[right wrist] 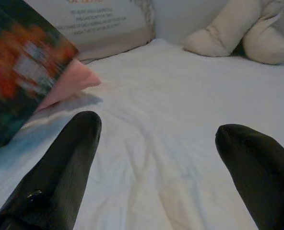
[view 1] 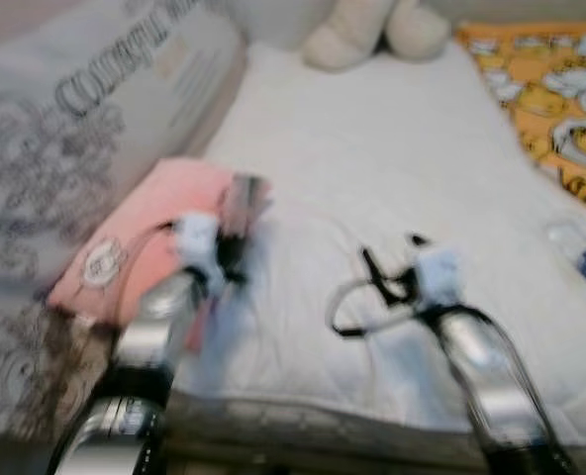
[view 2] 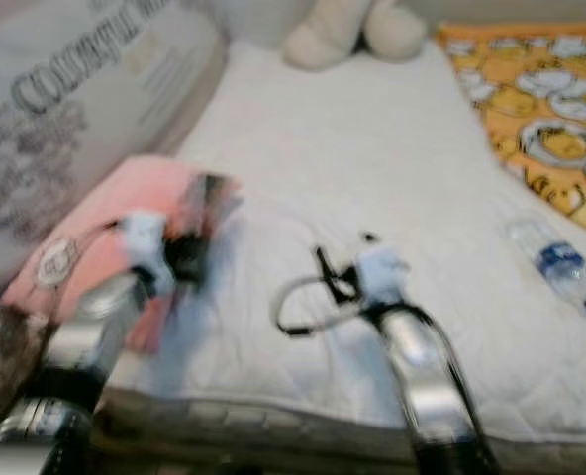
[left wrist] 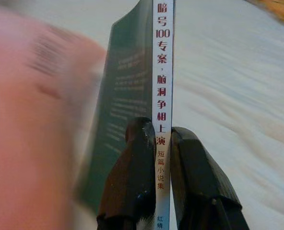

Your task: Clean up the room

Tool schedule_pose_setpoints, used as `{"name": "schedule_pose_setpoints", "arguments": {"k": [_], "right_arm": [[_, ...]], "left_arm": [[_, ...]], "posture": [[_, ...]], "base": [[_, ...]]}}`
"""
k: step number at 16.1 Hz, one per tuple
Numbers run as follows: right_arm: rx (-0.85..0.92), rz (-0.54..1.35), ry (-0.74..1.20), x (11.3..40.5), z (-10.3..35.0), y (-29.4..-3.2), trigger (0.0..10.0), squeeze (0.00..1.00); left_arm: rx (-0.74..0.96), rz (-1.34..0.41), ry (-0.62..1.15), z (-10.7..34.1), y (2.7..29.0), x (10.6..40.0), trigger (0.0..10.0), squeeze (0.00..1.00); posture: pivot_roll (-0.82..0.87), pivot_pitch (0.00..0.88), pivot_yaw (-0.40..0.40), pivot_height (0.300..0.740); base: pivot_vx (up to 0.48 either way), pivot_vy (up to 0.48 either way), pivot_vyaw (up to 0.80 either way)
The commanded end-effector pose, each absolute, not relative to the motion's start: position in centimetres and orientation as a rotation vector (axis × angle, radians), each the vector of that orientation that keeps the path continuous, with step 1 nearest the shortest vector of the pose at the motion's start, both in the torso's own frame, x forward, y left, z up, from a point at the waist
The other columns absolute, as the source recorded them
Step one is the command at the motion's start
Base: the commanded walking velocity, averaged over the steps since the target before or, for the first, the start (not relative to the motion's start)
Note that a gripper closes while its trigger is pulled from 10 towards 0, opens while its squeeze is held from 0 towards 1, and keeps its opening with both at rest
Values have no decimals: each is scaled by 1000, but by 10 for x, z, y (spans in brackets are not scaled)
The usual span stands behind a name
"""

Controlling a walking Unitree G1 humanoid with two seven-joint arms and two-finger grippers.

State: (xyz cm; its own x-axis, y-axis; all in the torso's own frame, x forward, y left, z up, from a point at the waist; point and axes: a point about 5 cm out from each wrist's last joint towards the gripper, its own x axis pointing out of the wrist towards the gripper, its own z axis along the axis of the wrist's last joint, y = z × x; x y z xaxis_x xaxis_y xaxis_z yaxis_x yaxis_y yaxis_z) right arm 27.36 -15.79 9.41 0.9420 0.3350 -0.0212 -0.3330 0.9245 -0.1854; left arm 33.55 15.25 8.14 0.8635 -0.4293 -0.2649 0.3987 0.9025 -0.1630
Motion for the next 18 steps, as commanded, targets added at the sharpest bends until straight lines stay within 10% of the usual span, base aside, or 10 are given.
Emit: {"name": "schedule_pose_setpoints", "arguments": {"k": [1,7,13,18], "right_arm": [[-167,385,-47,271,106,-150,10000,0],[-118,340,-10,233,117,-161,10000,0],[-96,340,51,218,108,-155,10000,0],[-88,367,82,212,102,-151,10000,0]], "left_arm": [[-167,-473,350,76,159,335,10000,0],[-128,-548,466,68,187,340,10000,0],[80,-713,109,154,189,366,10000,0],[38,-812,229,146,210,357,10000,0]], "posture": [[-237,43,116,740],[-320,159,139,740],[-300,100,158,740],[-295,103,155,740]], "base": [[0,0,0],[0,0,0],[0,0,0],[0,0,0]]}}
